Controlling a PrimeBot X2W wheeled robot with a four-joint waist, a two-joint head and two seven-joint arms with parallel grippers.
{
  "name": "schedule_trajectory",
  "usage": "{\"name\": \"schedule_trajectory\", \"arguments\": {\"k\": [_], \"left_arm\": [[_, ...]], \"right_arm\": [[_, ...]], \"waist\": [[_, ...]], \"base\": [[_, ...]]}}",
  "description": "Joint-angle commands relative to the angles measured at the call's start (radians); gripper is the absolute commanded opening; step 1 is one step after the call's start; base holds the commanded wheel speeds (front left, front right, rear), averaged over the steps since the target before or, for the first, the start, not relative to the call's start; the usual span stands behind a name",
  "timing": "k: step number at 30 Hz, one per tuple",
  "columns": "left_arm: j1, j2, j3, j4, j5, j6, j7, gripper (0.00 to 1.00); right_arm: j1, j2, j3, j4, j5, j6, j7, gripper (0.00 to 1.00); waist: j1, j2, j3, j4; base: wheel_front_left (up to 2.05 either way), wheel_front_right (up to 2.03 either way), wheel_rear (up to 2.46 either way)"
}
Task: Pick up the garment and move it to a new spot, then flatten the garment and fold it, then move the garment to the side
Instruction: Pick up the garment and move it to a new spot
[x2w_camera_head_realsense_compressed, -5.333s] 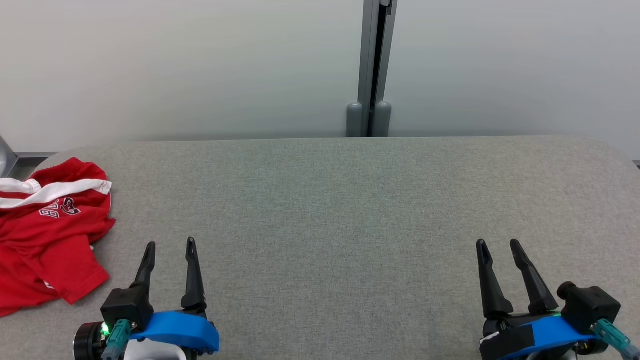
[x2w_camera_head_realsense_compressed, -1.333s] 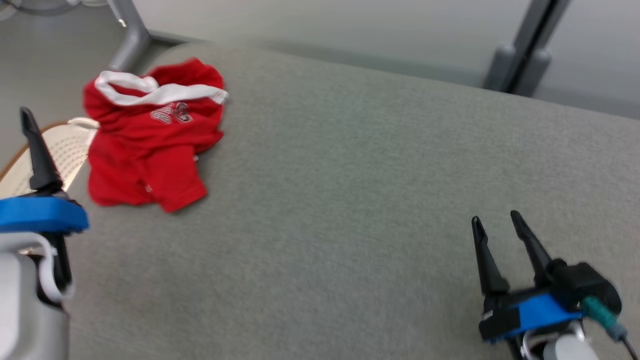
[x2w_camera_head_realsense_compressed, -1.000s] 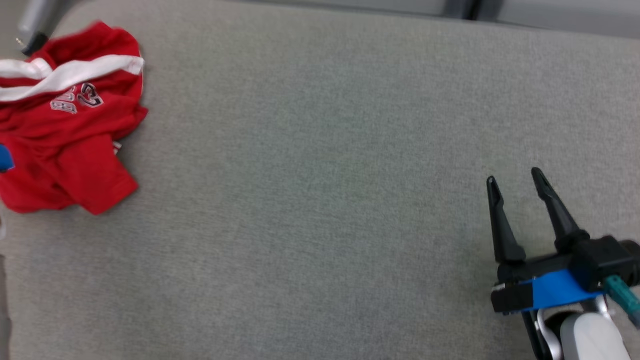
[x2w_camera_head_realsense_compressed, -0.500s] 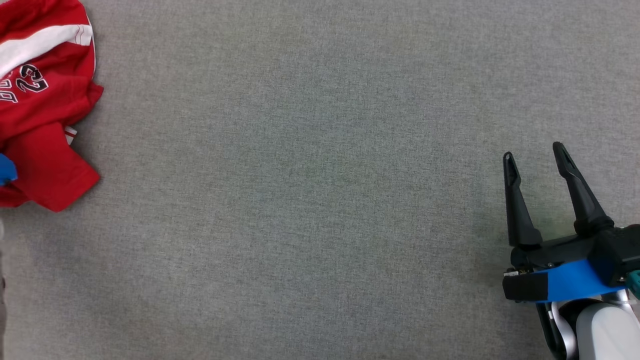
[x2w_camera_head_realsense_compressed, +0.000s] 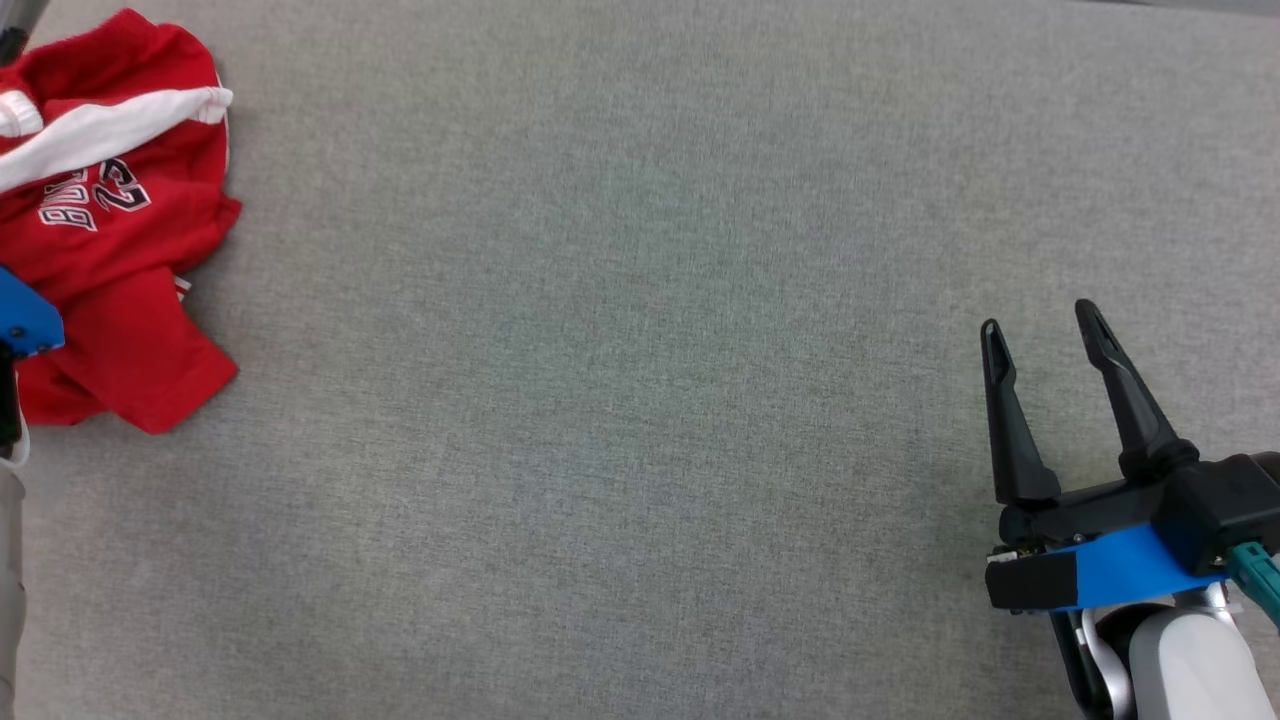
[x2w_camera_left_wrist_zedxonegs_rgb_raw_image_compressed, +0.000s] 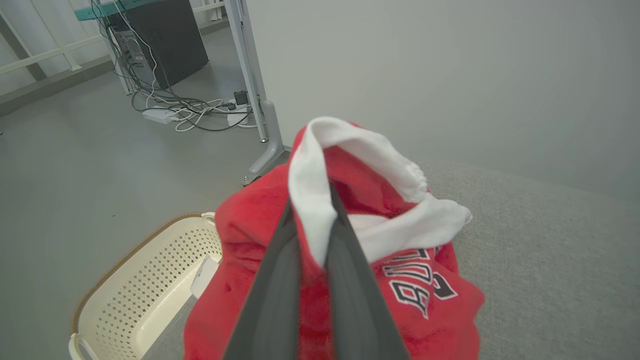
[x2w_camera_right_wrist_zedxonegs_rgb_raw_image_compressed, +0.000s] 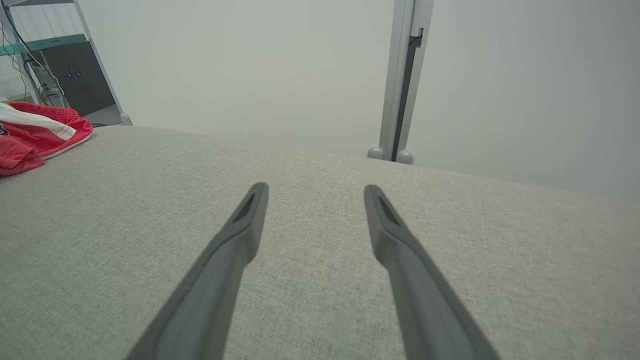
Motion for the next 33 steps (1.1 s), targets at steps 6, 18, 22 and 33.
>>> {"name": "schedule_trajectory", "arguments": {"k": [6,18,22,33], "left_arm": [[-0.029,0.009,-0.059,-0.12,-0.001,-0.006,-0.016,0.0],[-0.097,0.014,-0.263,-0.454,0.008,-0.006,-0.015,0.0],[-0.135,0.013,-0.33,-0.562,0.003,-0.006,0.006,0.0],[-0.187,-0.049,-0.436,-0.829,-0.034,-0.003,0.126,0.0]], "right_arm": [[0.019,-0.005,0.018,0.057,0.045,0.0,-0.033,1.0],[0.04,-0.005,0.053,0.164,0.129,0.0,-0.092,1.0],[0.049,-0.005,0.062,0.191,0.151,0.0,-0.105,1.0],[0.029,-0.005,0.066,0.208,0.211,0.0,-0.117,1.0]], "waist": [[0.0,-0.0002,-0.092,-0.024],[0.0,-0.0002,-0.227,-0.126],[0.0,-0.0002,-0.26,-0.184],[0.0,-0.0002,-0.264,-0.381]], "base": [[0.0,0.0,0.0],[0.0,0.0,0.0],[0.0,0.0,0.0],[0.0,0.0,0.0]]}}
